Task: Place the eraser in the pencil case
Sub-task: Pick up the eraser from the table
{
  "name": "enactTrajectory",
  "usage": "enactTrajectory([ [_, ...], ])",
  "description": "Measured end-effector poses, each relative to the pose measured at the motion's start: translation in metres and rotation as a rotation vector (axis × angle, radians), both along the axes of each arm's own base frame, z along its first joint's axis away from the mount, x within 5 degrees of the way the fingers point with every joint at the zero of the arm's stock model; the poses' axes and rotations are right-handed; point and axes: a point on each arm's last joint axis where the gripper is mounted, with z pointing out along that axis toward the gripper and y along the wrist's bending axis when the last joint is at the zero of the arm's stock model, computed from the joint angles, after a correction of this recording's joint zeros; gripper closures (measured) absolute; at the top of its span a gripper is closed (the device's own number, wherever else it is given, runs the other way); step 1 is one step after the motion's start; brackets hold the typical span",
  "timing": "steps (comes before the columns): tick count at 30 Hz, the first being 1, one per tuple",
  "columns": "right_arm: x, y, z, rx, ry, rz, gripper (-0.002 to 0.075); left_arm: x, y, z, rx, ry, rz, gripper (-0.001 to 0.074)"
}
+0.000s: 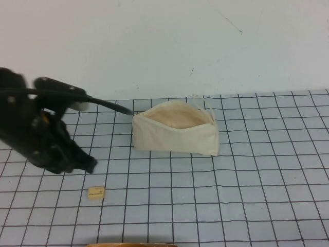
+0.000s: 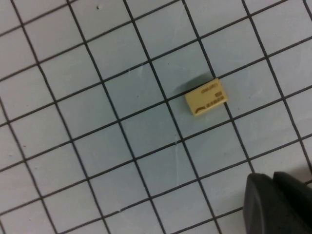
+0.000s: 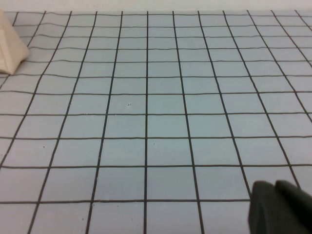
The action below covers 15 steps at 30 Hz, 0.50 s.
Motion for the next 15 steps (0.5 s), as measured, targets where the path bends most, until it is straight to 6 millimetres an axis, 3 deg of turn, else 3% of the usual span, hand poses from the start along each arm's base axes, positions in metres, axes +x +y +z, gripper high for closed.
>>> enactTrajectory([
  [3,0.0,0.0,0.0,0.0,0.0,0.0,0.0727,0.007,-0.015,-0.016,0.009,0.054,0.027,0.0731],
  [6,0.0,0.0,0.0,0.0,0.0,0.0,0.0727,0.014,-0.024,-0.037,0.015,0.12,0.052,0.0666],
  [12,0.0,0.0,0.0,0.0,0.0,0.0,0.0727,0.03,-0.025,-0.074,0.011,0.216,0.207,0.0343],
  [15,0.0,0.0,0.0,0.0,0.0,0.0,0.0727,0.04,-0.024,-0.088,-0.005,0.21,0.245,0.0246],
])
